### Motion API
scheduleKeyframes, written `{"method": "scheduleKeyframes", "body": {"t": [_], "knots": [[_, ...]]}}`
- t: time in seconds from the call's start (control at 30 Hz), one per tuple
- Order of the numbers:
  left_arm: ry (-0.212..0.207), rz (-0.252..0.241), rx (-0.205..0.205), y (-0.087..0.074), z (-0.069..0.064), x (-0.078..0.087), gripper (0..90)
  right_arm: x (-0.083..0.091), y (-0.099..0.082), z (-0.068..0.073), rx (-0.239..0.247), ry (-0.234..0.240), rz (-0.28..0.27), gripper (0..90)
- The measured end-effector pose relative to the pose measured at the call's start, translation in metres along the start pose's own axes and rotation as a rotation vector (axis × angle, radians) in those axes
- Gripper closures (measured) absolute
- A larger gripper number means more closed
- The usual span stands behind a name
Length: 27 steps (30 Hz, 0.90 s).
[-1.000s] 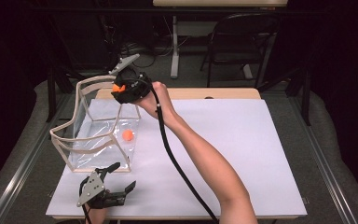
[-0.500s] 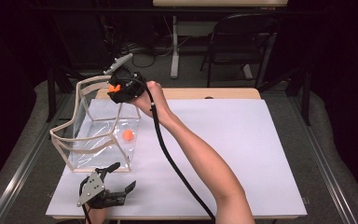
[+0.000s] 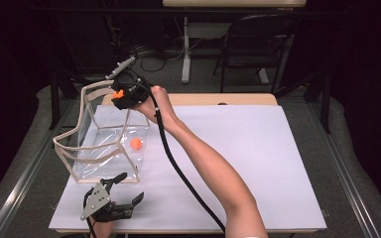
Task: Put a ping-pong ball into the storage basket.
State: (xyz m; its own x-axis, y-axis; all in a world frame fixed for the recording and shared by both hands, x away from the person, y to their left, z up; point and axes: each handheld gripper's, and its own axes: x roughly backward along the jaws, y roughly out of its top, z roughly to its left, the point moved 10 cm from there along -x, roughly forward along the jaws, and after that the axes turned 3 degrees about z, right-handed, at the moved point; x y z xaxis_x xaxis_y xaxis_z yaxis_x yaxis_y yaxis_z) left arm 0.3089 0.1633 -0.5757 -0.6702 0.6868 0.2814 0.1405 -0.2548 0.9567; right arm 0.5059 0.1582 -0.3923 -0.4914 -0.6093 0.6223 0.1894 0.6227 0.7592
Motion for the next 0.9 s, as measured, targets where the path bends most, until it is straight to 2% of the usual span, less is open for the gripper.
{"method": "scheduleKeyframes", "body": {"t": [0.63,0.9], "knots": [[0.006,0.001,-0.001,0.000,0.002,0.001,15.5,-0.024,-0.004,0.011,0.000,0.019,0.048,50.4],[0.004,0.000,-0.003,0.000,0.002,0.001,15.5,-0.029,-0.006,0.014,0.001,0.027,0.065,50.3]]}}
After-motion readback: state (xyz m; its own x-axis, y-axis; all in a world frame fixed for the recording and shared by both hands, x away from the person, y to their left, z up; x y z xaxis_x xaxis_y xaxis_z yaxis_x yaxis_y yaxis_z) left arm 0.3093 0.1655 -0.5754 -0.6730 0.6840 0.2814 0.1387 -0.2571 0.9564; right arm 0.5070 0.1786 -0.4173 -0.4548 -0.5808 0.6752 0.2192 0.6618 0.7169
